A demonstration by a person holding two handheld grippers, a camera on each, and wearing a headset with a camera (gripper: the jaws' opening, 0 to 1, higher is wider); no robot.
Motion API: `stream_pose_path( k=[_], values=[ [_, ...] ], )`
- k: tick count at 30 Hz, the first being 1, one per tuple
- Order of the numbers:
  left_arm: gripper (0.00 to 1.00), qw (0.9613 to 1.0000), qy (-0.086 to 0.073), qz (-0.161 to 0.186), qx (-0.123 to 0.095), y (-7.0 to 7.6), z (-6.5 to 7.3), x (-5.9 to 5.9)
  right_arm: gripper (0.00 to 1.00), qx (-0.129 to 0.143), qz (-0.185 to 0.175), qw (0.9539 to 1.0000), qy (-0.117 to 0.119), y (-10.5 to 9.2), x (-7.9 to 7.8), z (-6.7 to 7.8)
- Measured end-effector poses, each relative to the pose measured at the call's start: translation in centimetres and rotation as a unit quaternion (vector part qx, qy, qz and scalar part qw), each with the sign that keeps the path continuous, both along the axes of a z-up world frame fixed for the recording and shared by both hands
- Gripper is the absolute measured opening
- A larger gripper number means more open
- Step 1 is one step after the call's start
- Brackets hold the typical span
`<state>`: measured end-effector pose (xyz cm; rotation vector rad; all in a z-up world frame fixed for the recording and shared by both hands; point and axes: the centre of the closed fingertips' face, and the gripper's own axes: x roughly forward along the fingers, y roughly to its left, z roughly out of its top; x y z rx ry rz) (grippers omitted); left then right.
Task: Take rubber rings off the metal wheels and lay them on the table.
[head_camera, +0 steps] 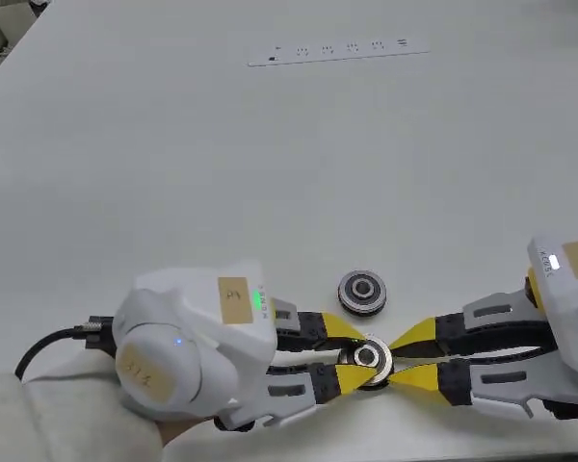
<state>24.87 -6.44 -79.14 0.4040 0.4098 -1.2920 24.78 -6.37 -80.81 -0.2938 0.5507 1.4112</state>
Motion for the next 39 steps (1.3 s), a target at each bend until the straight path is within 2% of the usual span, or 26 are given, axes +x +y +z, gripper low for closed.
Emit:
stream_pose_path(
  k=[5,11,19,29,39],
  values=[
    [0.14,1.0000,0.000,0.002,0.000,0.0,0.0,0.0,0.04,-0.001,-0.004,1.0000,0.001,-0.1,0.1,0.0],
    [0.14,1.0000,0.000,0.002,0.001,0.1,0.0,0.1,0.00,0.003,-0.028,0.9996,0.008,-0.3,0.6,0.1],
    [0.14,1.0000,-0.004,0.001,0.002,0.2,0.0,0.2,0.00,0.014,-0.063,0.9966,0.052,-0.4,0.9,0.1],
    [0.14,1.0000,-0.004,0.001,0.001,0.2,0.0,0.2,0.00,0.041,-0.102,0.9876,0.112,-0.6,1.1,0.4],
    [0.14,1.0000,-0.003,0.002,-0.002,0.1,0.0,0.2,0.00,0.059,-0.116,0.9824,0.134,-0.5,1.1,0.9]
  ],
)
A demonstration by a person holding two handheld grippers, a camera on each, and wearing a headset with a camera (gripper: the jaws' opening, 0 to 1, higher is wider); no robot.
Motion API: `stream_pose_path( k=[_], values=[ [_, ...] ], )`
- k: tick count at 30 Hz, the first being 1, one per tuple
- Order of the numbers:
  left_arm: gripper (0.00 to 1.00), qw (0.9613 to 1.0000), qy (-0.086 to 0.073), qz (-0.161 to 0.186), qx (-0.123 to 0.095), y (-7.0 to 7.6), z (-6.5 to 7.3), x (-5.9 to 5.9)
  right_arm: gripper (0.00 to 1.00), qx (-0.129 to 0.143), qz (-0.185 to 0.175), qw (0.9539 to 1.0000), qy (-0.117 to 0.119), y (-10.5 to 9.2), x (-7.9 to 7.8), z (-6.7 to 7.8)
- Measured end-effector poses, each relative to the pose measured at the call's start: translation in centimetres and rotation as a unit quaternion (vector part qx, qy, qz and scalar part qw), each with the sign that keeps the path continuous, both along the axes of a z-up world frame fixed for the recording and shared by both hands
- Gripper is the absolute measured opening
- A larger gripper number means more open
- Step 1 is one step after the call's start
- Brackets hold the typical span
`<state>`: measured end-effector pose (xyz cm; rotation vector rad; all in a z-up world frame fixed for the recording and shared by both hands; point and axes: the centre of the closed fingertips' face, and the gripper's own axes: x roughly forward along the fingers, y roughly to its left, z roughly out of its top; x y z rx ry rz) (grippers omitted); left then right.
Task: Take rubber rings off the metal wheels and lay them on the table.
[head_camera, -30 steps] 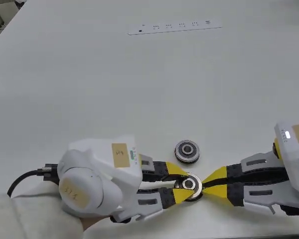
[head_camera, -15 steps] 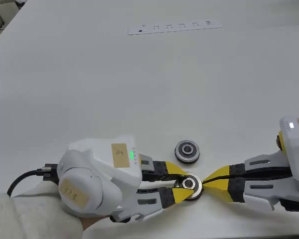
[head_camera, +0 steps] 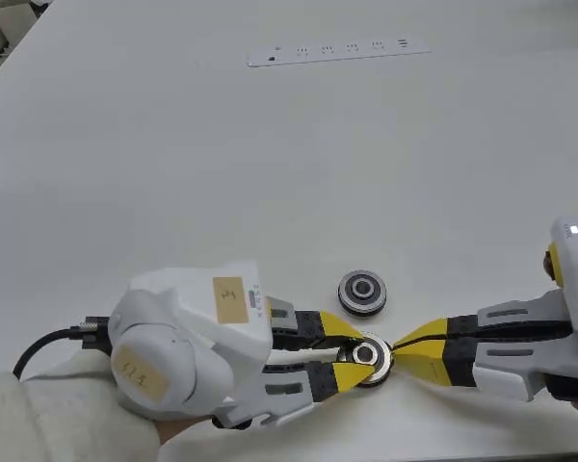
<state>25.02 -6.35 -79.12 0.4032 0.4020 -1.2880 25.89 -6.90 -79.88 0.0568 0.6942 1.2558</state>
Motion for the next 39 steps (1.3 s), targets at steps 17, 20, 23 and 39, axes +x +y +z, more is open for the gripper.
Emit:
stream_pose_path(
  k=[17,20,23,39],
  values=[
    [0.14,1.0000,0.002,0.002,-0.003,0.1,0.1,0.0,0.00,0.011,0.004,0.9999,-0.006,0.6,-0.3,0.8],
    [0.14,1.0000,0.001,0.002,-0.004,0.1,0.1,0.0,0.00,0.014,0.006,0.9999,-0.006,0.7,-0.3,0.9],
    [0.14,1.0000,0.001,0.002,-0.004,0.2,0.0,0.0,0.00,0.016,0.007,0.9998,-0.006,0.8,-0.4,1.0],
    [0.14,1.0000,0.002,0.003,-0.003,0.1,0.1,0.0,0.00,0.021,0.017,0.9996,-0.013,1.1,-0.6,1.2]
  ],
)
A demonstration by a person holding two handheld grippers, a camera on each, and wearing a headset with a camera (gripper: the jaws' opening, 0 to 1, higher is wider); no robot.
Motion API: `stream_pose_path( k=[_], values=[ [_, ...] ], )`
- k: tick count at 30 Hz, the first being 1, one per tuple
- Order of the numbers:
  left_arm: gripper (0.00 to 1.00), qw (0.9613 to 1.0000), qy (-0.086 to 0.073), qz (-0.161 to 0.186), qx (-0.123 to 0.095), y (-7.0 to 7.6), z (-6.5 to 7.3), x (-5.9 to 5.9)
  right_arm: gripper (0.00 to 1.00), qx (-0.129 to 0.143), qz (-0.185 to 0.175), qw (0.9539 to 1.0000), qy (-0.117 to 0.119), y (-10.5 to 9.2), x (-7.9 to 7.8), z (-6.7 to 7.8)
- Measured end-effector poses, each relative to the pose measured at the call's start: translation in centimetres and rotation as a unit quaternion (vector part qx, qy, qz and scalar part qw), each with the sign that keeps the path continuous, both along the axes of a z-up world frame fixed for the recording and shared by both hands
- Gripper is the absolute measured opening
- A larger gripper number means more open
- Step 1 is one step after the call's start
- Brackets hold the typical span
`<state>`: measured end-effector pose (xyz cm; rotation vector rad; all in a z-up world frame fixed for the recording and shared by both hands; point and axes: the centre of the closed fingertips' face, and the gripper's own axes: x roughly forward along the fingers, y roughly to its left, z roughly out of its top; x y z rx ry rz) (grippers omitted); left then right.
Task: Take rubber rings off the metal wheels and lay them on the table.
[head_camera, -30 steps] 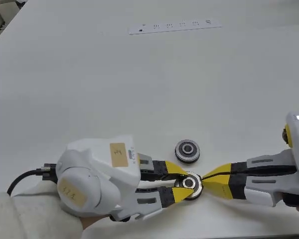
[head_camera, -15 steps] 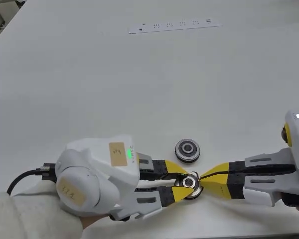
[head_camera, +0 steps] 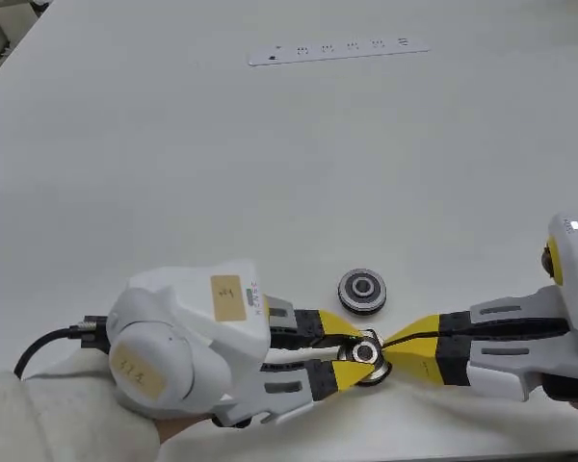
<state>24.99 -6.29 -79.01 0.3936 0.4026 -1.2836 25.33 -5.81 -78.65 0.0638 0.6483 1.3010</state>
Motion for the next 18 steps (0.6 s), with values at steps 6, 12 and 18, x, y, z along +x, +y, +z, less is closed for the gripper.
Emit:
stream_pose_path(
  k=[6,12,18],
  values=[
    [0.14,1.0000,0.000,0.000,0.001,0.07,-0.09,0.01,0.00,0.003,0.004,1.0000,0.001,0.13,-0.16,0.03],
    [0.14,1.0000,-0.002,0.000,0.001,0.04,-0.05,-0.02,0.00,0.004,0.003,1.0000,-0.001,0.12,-0.04,0.04],
    [0.14,1.0000,-0.002,0.002,0.002,0.06,-0.04,0.02,0.00,-0.001,-0.001,1.0000,0.000,0.02,0.09,-0.14]
  ],
)
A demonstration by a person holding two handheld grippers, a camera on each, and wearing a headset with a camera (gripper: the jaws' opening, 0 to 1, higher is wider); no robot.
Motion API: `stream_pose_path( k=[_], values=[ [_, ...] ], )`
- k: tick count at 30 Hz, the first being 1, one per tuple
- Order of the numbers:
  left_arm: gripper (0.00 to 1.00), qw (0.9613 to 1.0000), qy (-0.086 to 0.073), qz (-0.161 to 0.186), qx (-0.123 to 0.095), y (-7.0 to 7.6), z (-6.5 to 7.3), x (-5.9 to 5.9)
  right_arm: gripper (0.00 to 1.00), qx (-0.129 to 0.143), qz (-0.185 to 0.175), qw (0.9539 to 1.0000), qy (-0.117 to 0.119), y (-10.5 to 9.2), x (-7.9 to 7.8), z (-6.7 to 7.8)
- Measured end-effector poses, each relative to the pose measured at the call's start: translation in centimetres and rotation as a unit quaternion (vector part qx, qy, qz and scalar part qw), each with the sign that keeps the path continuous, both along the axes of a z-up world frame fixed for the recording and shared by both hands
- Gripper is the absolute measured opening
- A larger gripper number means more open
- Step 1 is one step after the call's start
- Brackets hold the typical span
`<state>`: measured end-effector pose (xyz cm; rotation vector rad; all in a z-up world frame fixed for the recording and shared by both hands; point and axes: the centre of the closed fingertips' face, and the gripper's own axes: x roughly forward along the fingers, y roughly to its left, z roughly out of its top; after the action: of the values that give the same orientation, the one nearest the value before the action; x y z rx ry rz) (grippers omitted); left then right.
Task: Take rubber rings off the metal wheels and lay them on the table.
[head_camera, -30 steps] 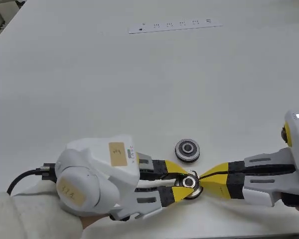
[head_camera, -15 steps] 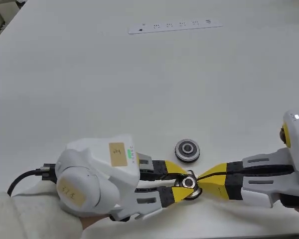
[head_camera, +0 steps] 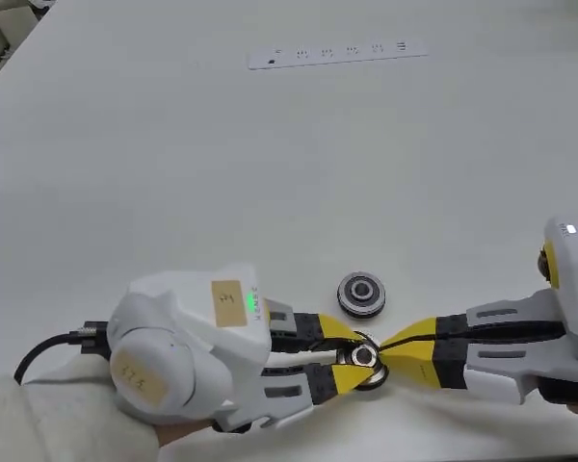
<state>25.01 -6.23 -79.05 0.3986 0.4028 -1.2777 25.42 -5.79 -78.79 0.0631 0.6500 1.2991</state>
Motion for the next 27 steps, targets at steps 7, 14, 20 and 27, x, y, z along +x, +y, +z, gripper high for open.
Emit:
stream_pose_path(
  k=[7,14,20,27],
  values=[
    [0.17,0.9998,0.011,0.000,0.018,0.2,0.2,0.1,0.00,-0.008,-0.005,0.9999,0.010,-0.1,0.1,-0.2],
    [0.39,0.9996,0.019,0.003,0.023,0.8,1.5,0.2,0.00,-0.016,-0.002,0.9998,0.006,-0.1,0.0,0.1],
    [0.45,0.9997,0.015,0.010,0.015,2.0,3.8,0.8,0.00,-0.016,0.000,0.9999,-0.003,-0.2,-0.2,0.9],
    [0.57,0.9997,0.016,0.016,-0.008,3.7,7.0,0.9,0.00,-0.010,-0.005,0.9999,-0.005,-0.4,-0.3,1.8]
  ],
)
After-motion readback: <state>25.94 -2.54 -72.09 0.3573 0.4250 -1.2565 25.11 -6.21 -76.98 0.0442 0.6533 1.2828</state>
